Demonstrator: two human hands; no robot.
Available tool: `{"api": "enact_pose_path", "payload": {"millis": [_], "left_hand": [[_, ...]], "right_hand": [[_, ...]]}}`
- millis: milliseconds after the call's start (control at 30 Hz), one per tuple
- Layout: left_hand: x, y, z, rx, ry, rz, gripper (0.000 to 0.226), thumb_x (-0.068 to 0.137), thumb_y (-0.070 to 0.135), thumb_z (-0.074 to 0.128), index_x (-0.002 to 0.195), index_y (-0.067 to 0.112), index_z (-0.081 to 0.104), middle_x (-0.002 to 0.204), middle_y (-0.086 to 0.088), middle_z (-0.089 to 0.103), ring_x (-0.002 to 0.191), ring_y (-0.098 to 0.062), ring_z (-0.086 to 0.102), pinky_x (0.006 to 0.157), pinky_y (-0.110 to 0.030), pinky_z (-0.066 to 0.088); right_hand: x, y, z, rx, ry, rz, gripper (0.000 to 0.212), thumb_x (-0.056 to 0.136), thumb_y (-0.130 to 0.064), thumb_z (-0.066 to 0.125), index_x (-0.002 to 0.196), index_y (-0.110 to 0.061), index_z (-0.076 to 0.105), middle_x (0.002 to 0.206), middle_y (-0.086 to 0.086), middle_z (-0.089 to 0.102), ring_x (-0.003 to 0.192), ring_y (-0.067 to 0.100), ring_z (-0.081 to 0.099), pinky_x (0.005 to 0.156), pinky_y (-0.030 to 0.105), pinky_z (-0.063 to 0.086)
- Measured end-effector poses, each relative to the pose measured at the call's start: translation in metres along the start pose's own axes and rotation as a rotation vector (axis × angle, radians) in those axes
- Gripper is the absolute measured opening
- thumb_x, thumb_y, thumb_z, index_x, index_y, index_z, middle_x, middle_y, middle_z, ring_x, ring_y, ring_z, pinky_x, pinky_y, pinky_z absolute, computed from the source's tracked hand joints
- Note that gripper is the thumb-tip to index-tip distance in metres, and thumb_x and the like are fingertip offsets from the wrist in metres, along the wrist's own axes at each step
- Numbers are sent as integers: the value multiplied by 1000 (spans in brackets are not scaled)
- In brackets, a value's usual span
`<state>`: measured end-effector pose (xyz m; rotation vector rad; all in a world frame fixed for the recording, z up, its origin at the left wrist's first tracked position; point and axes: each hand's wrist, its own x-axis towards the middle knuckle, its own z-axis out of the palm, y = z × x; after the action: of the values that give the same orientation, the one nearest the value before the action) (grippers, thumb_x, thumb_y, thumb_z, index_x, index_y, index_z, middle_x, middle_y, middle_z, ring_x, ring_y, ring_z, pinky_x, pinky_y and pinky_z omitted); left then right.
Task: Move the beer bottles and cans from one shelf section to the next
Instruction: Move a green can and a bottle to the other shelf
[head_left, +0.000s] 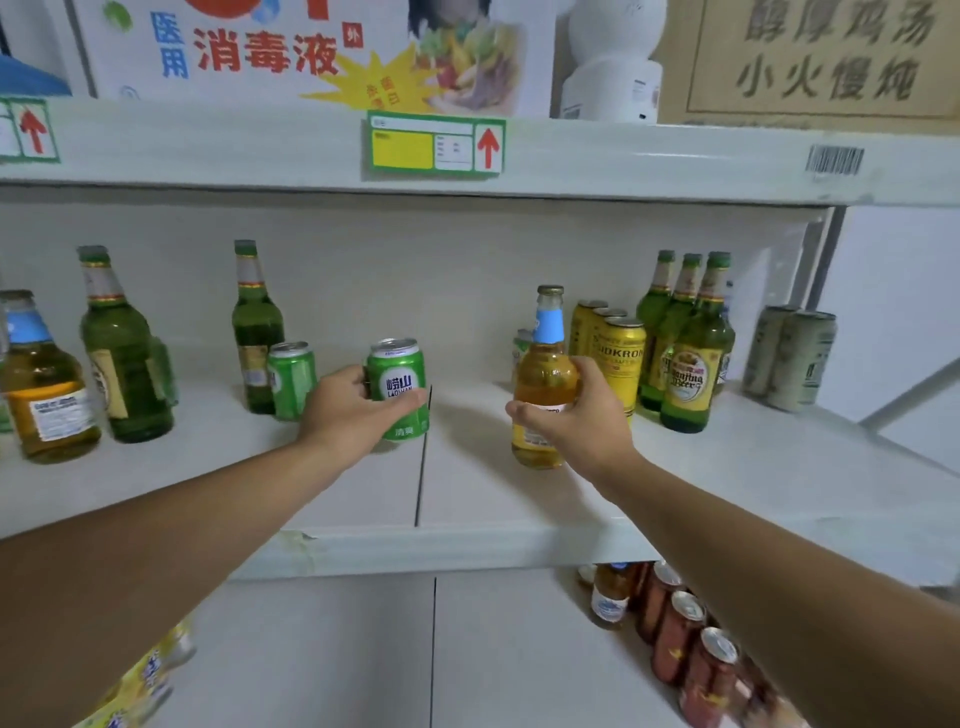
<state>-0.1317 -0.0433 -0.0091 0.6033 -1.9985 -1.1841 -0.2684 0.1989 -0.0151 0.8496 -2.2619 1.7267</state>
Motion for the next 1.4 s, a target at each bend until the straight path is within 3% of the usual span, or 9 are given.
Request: {"api": "enact_pose_path", "payload": {"millis": [200,367,533,700,833,1033,1200,1300,1400], "left_hand": [[-10,10,24,-7,-2,67,39,70,40,100,97,25,76,95,8,83,88,-9,81,88,-42,67],[-10,11,20,30,-23,89,43,68,46,100,98,26,76,94,10,83,87,-7,80,87,-40,67],[7,2,0,30,-44,102,50,63,56,98,96,26,76,90,13,82,86,-7,80,86,-42,67],[21,-8,-7,-10,-85,106,55,58,62,96,95,26,77,89,13,82,86,-8,80,86,-43,67],[26,-15,2,8,-138,116,46,65,52,99,94,23,77,89,11,81,86,-8,77,79,-33,64],[25,-17,35,-14,-244,82,39,69,47,99,90,25,74,90,13,77,82,-3,72,63,-23,51],[24,-10,79,5,-246,40,40,68,48,99,91,23,78,91,8,80,89,-12,78,81,-34,65],[26,1,109,-5,-244,10,42,64,50,100,88,22,80,91,4,82,88,-17,80,79,-44,69],[29,17,141,18,-211,1,41,65,49,100,89,23,79,92,4,81,89,-17,80,77,-40,68]], "right_hand": [[-8,20,-23,-32,21,-26,75,63,-55,95,127,-39,59,106,-15,76,97,6,73,90,47,64],[-6,6,-27,-28,36,-16,69,59,-58,94,117,-45,58,105,-18,75,99,7,73,93,51,63],[-5,-15,-17,-7,44,7,70,69,-39,100,125,-33,59,110,-13,74,100,10,72,94,48,63],[-8,-23,-5,-33,80,51,71,68,-39,101,126,-34,60,111,-12,74,102,10,72,92,44,64],[-16,-24,-7,-51,128,94,63,68,-38,100,114,-45,58,112,-12,74,104,12,73,92,43,63],[-20,-10,-33,-129,174,118,65,65,-41,99,119,-34,65,108,-7,79,99,15,78,90,48,66],[-20,11,-74,-112,182,98,65,65,-40,99,120,-39,64,104,-12,80,95,9,78,89,43,66],[-16,27,-100,-103,182,83,60,70,-32,100,116,-41,63,97,-18,78,90,1,75,87,36,64],[-6,43,-127,-88,161,71,65,70,-35,100,124,-33,63,105,-14,76,96,4,73,88,36,63]]}}
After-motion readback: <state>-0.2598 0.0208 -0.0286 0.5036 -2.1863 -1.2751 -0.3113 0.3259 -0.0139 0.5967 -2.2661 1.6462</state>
